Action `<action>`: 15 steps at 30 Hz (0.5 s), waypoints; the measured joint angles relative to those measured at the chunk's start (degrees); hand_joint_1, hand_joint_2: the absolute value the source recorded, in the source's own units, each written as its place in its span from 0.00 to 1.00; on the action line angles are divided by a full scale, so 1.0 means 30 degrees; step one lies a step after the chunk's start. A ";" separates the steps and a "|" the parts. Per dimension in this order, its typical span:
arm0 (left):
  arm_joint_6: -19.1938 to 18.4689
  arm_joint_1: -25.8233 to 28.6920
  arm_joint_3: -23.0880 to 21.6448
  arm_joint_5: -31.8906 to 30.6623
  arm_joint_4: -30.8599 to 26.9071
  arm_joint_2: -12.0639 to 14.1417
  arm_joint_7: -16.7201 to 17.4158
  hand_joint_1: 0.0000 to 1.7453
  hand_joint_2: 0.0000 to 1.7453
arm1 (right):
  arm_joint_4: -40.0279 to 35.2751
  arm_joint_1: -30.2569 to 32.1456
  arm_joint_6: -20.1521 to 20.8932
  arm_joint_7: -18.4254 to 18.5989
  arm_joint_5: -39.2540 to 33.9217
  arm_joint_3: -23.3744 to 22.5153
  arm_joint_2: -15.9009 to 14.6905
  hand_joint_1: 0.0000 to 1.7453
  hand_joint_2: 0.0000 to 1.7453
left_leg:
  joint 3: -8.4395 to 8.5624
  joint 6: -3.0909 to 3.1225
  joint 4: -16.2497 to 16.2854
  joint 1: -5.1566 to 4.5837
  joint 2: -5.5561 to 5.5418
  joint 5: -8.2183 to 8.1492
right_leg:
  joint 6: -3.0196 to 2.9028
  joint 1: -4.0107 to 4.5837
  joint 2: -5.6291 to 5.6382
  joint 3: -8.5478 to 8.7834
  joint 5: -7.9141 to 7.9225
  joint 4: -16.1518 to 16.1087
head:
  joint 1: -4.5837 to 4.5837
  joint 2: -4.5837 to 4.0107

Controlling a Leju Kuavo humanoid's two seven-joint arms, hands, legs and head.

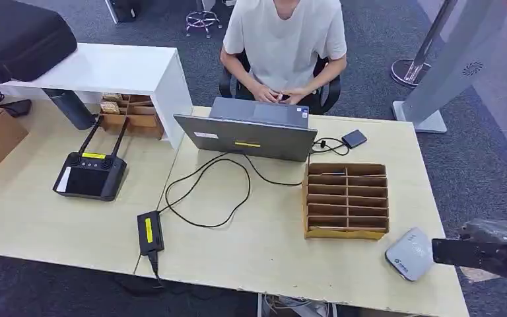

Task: Pass the card to the sensor for recognition and then transmit it.

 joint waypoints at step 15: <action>-0.0364 -0.0381 -0.0189 -0.0255 0.0474 -0.0153 0.0255 0.00 1.00 | 0.0314 0.5302 -0.2035 -0.0832 0.2355 -0.3972 0.1560 1.00 1.00 | -0.0005 0.0000 -0.0004 0.0002 -0.0023 0.0002 | 0.0001 0.0001 -0.0029 0.0010 -0.0001 0.0002 | 0.0007 0.0007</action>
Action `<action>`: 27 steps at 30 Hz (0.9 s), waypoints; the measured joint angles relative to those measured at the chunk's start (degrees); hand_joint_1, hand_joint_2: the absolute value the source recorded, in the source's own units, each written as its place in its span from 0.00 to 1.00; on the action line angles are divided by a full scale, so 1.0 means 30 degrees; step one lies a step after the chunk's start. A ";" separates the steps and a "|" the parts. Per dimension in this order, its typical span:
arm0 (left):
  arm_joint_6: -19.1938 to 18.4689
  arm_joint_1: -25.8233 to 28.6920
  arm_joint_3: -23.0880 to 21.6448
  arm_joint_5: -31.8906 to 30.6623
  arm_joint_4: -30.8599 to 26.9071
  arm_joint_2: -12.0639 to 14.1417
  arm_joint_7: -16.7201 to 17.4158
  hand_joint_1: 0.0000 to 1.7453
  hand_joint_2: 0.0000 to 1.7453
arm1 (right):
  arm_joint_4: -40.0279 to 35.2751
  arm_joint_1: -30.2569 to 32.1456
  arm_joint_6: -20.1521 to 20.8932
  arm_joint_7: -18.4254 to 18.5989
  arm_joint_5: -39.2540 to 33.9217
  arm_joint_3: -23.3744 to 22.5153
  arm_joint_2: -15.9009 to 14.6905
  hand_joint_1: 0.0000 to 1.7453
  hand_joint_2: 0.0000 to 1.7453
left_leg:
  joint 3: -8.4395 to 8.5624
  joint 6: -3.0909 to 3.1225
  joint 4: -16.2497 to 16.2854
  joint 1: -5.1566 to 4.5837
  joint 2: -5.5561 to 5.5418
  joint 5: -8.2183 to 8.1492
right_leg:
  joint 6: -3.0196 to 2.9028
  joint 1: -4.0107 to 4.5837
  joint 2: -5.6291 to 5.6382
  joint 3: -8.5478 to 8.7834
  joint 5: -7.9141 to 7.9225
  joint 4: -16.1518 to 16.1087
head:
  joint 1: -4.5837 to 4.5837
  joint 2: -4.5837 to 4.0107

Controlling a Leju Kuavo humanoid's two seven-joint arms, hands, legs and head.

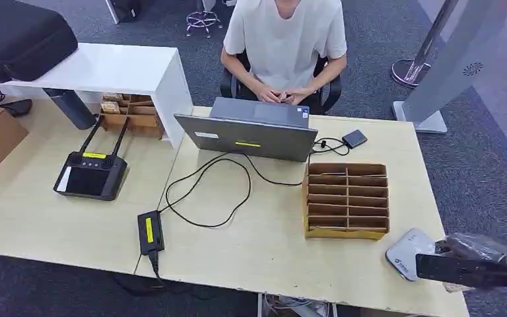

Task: Pass the card to the sensor for recognition and then transmit it.

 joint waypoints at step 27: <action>-0.0714 -0.0141 -0.0058 -0.0430 0.0036 -0.0007 0.0226 0.00 1.00 | 0.2804 0.4798 -0.1899 -0.1864 0.5513 -0.6628 0.7605 1.00 1.00 | 0.0008 -0.0014 -0.0005 0.0007 0.0017 0.0009 | -0.0004 0.0005 0.0019 -0.0009 -0.0001 0.0010 | -0.0007 0.0000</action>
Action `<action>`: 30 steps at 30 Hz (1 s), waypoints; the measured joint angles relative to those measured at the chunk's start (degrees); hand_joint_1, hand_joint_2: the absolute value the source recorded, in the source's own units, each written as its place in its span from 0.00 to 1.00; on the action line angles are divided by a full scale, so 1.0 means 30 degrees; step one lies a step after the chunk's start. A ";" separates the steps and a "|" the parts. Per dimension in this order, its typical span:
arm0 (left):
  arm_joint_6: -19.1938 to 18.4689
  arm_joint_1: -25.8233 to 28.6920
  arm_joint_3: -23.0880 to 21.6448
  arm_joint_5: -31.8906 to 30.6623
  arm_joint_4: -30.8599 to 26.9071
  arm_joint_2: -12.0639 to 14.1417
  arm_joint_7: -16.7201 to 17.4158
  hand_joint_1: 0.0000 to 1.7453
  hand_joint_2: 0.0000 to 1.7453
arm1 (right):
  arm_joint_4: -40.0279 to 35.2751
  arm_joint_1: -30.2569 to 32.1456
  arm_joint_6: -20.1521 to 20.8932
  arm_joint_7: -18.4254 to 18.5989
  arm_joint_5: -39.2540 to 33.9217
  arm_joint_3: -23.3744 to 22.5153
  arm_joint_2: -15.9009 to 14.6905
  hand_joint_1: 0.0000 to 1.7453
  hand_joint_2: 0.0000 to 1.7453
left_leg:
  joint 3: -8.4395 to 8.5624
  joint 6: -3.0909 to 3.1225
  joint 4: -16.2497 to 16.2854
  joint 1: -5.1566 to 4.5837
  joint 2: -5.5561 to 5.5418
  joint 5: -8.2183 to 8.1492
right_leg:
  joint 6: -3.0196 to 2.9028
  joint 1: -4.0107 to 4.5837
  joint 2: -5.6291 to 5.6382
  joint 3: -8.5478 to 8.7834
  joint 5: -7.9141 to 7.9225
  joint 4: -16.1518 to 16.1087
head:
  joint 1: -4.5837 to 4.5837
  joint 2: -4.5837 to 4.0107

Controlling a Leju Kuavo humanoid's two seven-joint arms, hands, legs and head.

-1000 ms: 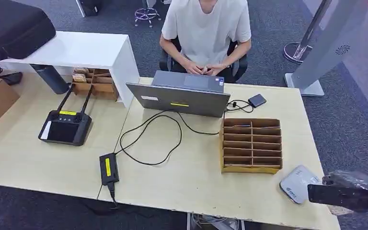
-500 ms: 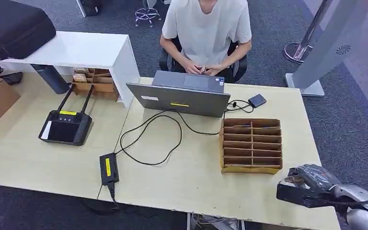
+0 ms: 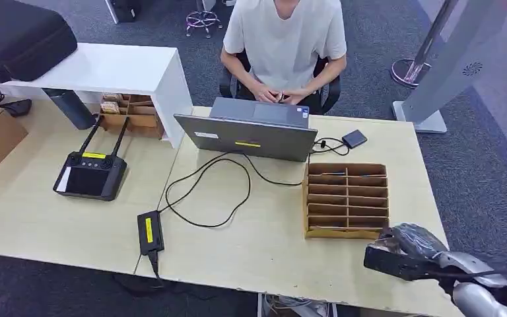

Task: Pass the card to the sensor for recognition and then transmit it.

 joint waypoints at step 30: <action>0.0874 0.0754 -0.0212 0.0561 -0.1166 0.0809 -0.1261 0.00 1.00 | -0.0080 -0.1250 -0.0066 -0.0212 0.0226 -0.2470 -0.0081 1.00 1.00 | -0.0004 0.0000 0.0002 -0.0002 0.0008 0.0000 | 0.0001 -0.0001 0.0009 -0.0001 0.0001 -0.0001 | 0.0000 -0.0007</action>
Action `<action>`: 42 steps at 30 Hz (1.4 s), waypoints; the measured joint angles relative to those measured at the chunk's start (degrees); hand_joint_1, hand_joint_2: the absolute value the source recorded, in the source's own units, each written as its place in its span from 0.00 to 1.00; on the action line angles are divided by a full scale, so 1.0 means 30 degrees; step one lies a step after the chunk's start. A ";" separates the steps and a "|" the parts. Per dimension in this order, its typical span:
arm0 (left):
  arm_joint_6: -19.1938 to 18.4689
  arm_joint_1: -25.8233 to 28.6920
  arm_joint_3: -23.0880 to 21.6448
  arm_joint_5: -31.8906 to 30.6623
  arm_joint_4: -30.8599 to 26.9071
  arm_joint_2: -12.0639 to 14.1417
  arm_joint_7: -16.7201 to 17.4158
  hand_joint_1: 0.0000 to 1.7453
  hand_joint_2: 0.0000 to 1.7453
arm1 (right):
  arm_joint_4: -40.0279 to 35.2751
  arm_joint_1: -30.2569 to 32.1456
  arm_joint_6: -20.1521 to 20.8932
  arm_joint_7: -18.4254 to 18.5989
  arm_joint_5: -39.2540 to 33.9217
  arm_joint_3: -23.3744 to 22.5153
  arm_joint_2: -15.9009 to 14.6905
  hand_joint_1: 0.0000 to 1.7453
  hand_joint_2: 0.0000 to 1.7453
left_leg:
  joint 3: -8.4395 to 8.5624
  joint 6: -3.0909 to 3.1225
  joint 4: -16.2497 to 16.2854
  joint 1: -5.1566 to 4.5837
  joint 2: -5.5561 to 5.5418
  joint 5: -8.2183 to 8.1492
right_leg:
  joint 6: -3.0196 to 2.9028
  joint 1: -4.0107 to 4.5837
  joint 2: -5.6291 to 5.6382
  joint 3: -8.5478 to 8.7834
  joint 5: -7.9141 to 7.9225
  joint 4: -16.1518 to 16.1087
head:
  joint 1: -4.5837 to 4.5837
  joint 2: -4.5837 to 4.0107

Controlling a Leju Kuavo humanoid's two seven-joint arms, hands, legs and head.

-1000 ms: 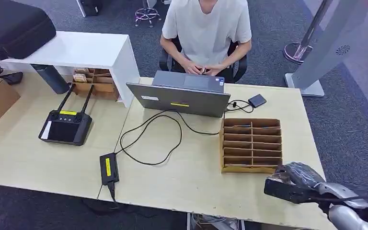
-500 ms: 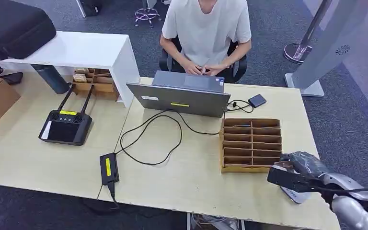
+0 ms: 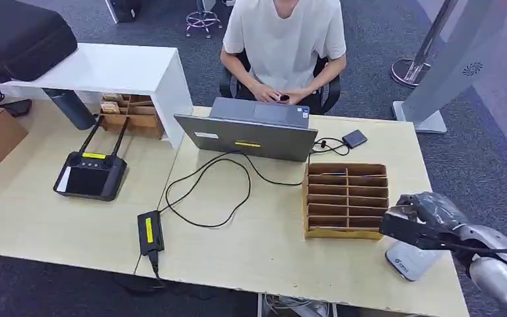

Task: Pass the card to the sensor for recognition and then transmit it.

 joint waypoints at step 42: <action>-0.1515 -0.1181 0.0902 -0.5011 0.0422 -0.0233 0.3154 0.00 1.00 | 0.8005 -0.9702 -1.0404 0.0605 1.4732 0.2098 0.5864 1.00 1.00 | -0.0010 -0.0012 0.0003 0.0008 0.0024 0.0028 | -0.0009 0.0005 0.0030 -0.0024 0.0027 0.0031 | 0.0007 0.0000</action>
